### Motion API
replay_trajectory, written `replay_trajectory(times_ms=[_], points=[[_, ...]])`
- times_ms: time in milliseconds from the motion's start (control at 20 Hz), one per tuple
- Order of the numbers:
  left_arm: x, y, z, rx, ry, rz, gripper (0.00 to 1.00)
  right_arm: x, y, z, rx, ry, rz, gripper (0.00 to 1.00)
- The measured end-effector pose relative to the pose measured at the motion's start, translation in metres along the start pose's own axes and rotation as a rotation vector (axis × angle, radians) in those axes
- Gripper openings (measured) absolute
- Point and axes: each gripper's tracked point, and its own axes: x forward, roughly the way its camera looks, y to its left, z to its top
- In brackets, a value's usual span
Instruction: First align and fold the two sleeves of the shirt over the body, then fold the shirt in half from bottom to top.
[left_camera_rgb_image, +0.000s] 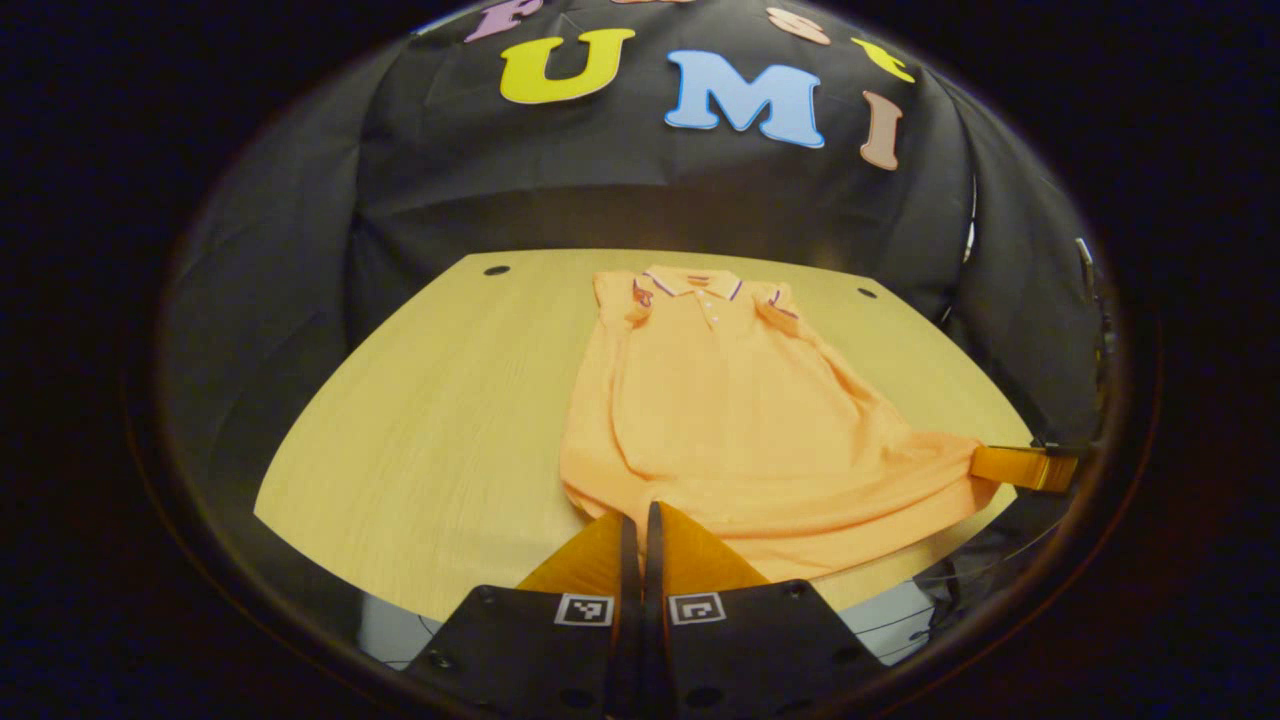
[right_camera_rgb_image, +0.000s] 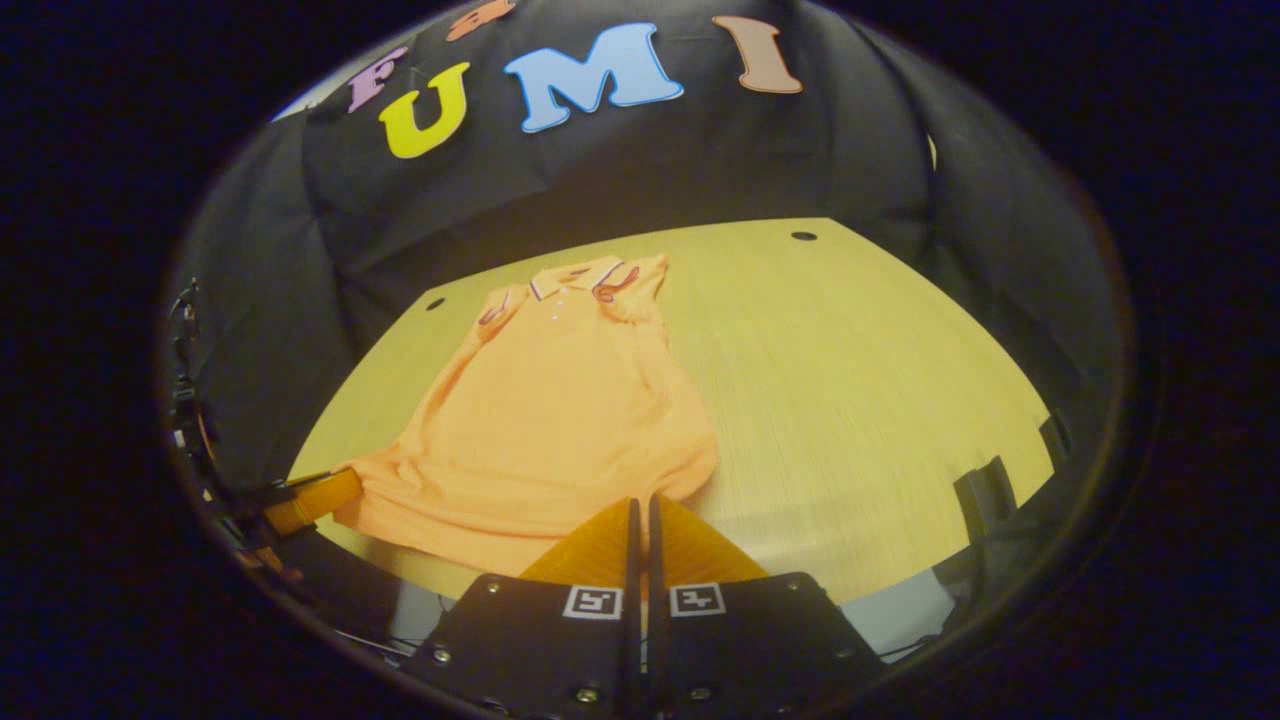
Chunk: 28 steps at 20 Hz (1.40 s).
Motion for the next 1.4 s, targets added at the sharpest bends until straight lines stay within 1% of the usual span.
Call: replay_trajectory(times_ms=[200, 350, 600, 850, 1050, 1250, 1400], points=[[0.014, -0.006, 0.055, -0.005, -0.06, -0.022, 0.06, 0.008, 0.006, 0.051, -0.002, -0.046, 0.01, 0.03], [0.029, -0.013, 0.092, -0.004, -0.093, -0.043, 0.06, 0.02, 0.011, 0.086, -0.012, -0.079, -0.002, 0.03], [0.083, -0.01, 0.152, -0.016, -0.115, -0.066, 0.07, 0.051, 0.02, 0.151, -0.034, -0.122, -0.029, 0.04], [0.144, 0.001, 0.203, -0.006, -0.122, -0.108, 0.06, 0.099, 0.026, 0.213, -0.038, -0.158, -0.08, 0.04], [0.192, 0.009, 0.237, -0.006, -0.133, -0.139, 0.06, 0.14, 0.032, 0.249, -0.018, -0.164, -0.109, 0.03], [0.237, 0.017, 0.263, 0.011, -0.159, -0.137, 0.06, 0.184, 0.034, 0.281, -0.035, -0.175, -0.127, 0.03], [0.263, 0.021, 0.28, 0.029, -0.196, -0.12, 0.06, 0.214, 0.034, 0.302, -0.045, -0.192, -0.133, 0.03]])
